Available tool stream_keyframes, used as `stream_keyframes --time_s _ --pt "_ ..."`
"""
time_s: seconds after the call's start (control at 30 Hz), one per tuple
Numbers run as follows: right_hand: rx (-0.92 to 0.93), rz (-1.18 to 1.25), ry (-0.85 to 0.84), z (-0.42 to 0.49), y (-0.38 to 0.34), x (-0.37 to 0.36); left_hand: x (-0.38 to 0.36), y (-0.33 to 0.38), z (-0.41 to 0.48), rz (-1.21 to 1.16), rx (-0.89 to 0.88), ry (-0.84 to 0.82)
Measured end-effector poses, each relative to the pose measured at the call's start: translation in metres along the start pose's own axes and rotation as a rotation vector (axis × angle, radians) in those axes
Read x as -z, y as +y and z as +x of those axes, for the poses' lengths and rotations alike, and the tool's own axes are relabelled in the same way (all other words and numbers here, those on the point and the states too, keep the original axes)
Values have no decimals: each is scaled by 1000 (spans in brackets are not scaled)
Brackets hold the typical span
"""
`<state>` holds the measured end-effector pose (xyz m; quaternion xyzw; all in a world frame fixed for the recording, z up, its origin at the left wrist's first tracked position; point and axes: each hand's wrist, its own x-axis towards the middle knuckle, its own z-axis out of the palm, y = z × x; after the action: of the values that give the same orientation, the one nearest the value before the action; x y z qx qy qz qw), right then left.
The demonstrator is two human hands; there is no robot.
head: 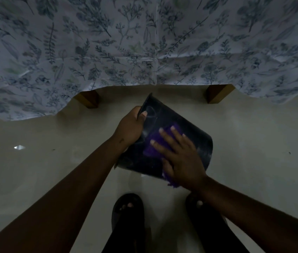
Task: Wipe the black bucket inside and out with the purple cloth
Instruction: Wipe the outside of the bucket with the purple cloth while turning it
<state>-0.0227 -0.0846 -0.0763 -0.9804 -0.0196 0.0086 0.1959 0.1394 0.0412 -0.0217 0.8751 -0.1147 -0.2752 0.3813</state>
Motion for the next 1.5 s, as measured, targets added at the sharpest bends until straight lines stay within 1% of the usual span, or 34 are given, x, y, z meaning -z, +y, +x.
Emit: stream_keyframes --time_s 0.07,0.1,0.13,0.2,0.23,0.27,0.3,0.33,0.4,0.47,0.53,0.6,0.67,0.73,0.77,0.8,0.83,0.87,0.9,0.97,1.03,1.07,1.13,1.17,1.23,1.33,1.37,1.4,1.43,1.47,1.5 --pt "-225 108 71 28 11 12 0 0 1 -17 11 -25" --pt "-347 196 79 44 19 17 -1 0 1 -5 13 -32" --pt "-457 314 48 60 28 22 -1 0 0 18 13 -28" --pt "-565 539 -43 81 40 28 -3 -2 0 77 20 10" --pt "-555 558 -56 81 39 29 -3 -2 1 102 27 28" --pt "-518 503 -43 75 34 28 -3 -2 3 117 41 31" --pt "-450 397 -5 61 25 24 -2 0 7 120 65 17" --pt "-354 291 22 43 13 19 -2 1 12 108 93 -7" --pt "-142 131 9 5 -9 7 -2 6 23 65 145 -27" --pt "10 11 -7 -16 -14 -5 -5 11 28 47 144 24" --pt "51 -5 4 -17 -10 -7 -7 12 21 93 74 113" --pt "25 37 -13 -7 -5 -1 -6 5 6 131 -38 142" --pt "-112 96 10 13 5 9 -3 -3 -7 117 -105 102" --pt "-330 196 68 40 20 19 -2 -6 -7 117 -131 87" --pt "-407 258 82 53 27 23 -2 -6 -3 126 -138 87" --pt "-443 290 84 62 32 26 -3 -4 3 139 -138 84" --pt "-438 275 76 65 33 27 -3 -1 9 148 -130 76" --pt "-401 220 65 61 32 26 -3 2 16 155 -119 62" --pt "-326 138 55 51 28 24 -4 4 22 158 -109 50" --pt "-102 -23 15 17 12 10 -5 5 29 158 -97 47" --pt "126 -162 -60 -15 -1 -12 -7 4 32 152 -93 64" --pt "208 -215 -69 -24 -2 -20 -8 2 32 154 -93 72" --pt "266 -231 -44 -26 1 -24 -10 0 30 165 -95 79" --pt "250 -207 -32 -22 1 -20 -9 -1 28 165 -95 78" --pt "130 -103 -10 -2 0 -2 -8 -1 25 145 -94 63" --pt "-208 133 40 43 10 21 -5 0 19 112 -93 53" --pt "-290 221 64 57 15 26 -4 1 18 104 -93 47" --pt "-335 280 78 66 18 29 -4 2 18 99 -94 40" --pt "-344 282 73 68 18 30 -3 2 18 96 -90 35" --pt "-309 214 54 64 16 28 -3 2 19 94 -86 34" --pt "-225 109 32 53 11 23 -2 2 19 89 -80 34"
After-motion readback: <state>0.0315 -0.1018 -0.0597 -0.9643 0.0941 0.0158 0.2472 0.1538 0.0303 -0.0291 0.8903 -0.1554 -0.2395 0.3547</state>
